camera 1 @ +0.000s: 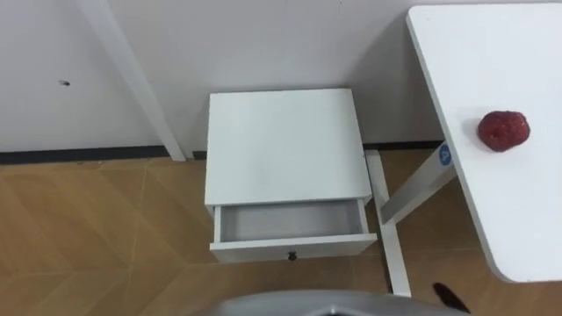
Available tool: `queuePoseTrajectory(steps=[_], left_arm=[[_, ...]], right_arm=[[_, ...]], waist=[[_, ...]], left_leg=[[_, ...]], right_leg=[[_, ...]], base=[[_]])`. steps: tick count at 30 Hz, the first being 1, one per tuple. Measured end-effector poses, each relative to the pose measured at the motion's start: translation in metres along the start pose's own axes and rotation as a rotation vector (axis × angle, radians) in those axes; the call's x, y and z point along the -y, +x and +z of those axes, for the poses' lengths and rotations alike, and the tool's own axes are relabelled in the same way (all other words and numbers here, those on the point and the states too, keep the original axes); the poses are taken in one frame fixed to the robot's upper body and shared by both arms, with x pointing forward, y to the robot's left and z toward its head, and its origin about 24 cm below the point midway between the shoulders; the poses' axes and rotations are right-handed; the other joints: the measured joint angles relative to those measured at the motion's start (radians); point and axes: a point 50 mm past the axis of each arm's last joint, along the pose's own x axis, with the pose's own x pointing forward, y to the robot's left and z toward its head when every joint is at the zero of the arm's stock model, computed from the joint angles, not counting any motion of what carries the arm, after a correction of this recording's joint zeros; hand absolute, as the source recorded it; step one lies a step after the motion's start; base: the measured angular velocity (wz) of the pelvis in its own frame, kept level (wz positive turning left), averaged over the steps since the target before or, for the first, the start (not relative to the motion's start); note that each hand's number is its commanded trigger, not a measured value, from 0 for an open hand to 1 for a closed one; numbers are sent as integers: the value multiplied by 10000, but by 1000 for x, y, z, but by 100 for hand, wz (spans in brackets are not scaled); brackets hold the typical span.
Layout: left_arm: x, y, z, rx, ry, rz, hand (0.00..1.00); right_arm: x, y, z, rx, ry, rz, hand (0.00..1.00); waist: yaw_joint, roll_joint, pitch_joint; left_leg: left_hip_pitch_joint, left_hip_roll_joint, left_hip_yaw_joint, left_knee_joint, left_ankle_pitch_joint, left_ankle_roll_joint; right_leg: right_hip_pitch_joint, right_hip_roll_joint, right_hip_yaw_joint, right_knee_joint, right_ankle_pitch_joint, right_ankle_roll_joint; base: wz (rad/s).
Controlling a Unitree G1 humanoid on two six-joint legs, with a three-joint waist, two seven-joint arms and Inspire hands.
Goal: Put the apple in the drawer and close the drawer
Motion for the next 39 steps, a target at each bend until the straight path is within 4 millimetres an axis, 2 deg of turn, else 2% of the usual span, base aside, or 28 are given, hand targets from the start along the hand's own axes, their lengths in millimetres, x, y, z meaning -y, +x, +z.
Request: queuePoseTrajectory(steps=[1, 3, 4, 5, 6, 10, 13, 18, 21, 24, 26, 29, 33, 34, 39], left_arm=[[-1, 0, 1, 71, -12, 26, 0], [-3, 0, 3, 227, -19, 86, 0], [-6, 1, 4, 259, -10, 143, 0], [-7, 1, 5, 281, -7, 173, 0], [-9, 1, 6, 322, -1, 221, 0], [-14, 1, 13, 673, -45, 366, 0], [-24, 1, 16, 940, -47, 627, 0], [-31, 2, 16, 946, -341, 813, 0], [-33, 1, 19, 1177, -279, 857, 0], [-35, 0, 24, 1564, -321, 982, 0], [-35, 0, 25, 1623, -285, 1024, 0], [-35, -1, 28, 1771, -167, 1018, 0], [-35, -1, 30, 1881, -90, 1012, 0], [-34, -1, 31, 1961, 116, 970, 0], [-26, -2, 40, 2226, 651, 620, 0]], right_arm=[[-4, 0, 3, 55, 944, 130, 0], [-9, -1, 9, 129, 2203, 346, 0], [-12, -2, 13, 217, 2802, 428, 0], [-13, -2, 14, 282, 2983, 472, 0], [-18, -3, 18, 392, 3271, 545, 0], [-36, -8, 32, 740, 4204, 922, 0], [-45, -14, 46, 1119, 4923, 1110, 0], [-65, -28, 79, 1989, 5678, 1267, 0], [-81, -46, 103, 2834, 5693, 1622, 0], [-102, -71, 131, 3992, 5471, 2115, 0], [-119, -94, 149, 4847, 5346, 2510, 0], [-128, -119, 167, 6163, 5159, 2706, 0], [-140, -147, 181, 8385, 4071, 2642, 0], [-144, -154, 181, 9253, 3332, 2463, 0], [-165, -176, 171, 11651, 1078, 2498, 0]], waist=[[-35, -28, -30], [-121, -32, -27], [-202, -85, -60], [-222, -85, -61], [-240, -138, -100], [-218, -243, -118], [-298, -381, -95], [-413, -437, -69], [-512, -472, -85], [-552, -463, -75], [-721, -496, -79], [-734, -618, -67], [-641, -723, -70], [-561, -740, -56], [-329, -725, -44]], left_leg=[[-52, 0, 30, 10, 0, 0], [-93, -5, 94, 51, 0, -2], [-96, -6, 103, 51, -1, -3], [-105, -9, 118, 49, -2, -5], [-142, -11, 168, 47, -2, -5], [-232, 25, 339, 46, -2, -5], [-310, 9, 375, 87, -2, -5], [-363, 13, 424, 154, -55, -2], [-376, -30, 422, 128, -55, 0], [-389, -32, 444, 125, -54, 1], [-474, -26, 431, 144, -53, 0], [-596, -14, 412, 143, -51, -4], [-645, -21, 428, 137, -46, -7], [-652, -20, 448, 141, -46, -7], [-724, 21, 451, 100, -46, -7]], right_leg=[[-40, 0, 28, 52, -9, -2], [-83, -4, 59, 118, -23, -5], [-94, -1, 73, 127, -30, -5], [-107, 2, 80, 130, -32, -8], [-190, 8, 117, 165, -34, -11], [-463, 5, 236, 404, -75, -23], [-571, -10, 244, 514, -122, -26], [-582, 1, 261, 460, -123, -27], [-608, 17, 364, 462, -130, -13], [-642, 23, 357, 482, -130, -12], [-693, 24, 304, 477, -129, -13], [-788, 18, 222, 453, -129, -13], [-853, 16, 247, 459, -128, -14], [-870, 18, 259, 458, -123, -17], [-967, 29, 259, 460, -98, -28]], base=[[-7], [-3], [0], [-5], [-11], [-14], [-2], [0], [0], [-4], [5], [7], [-1], [-5], [-2]])
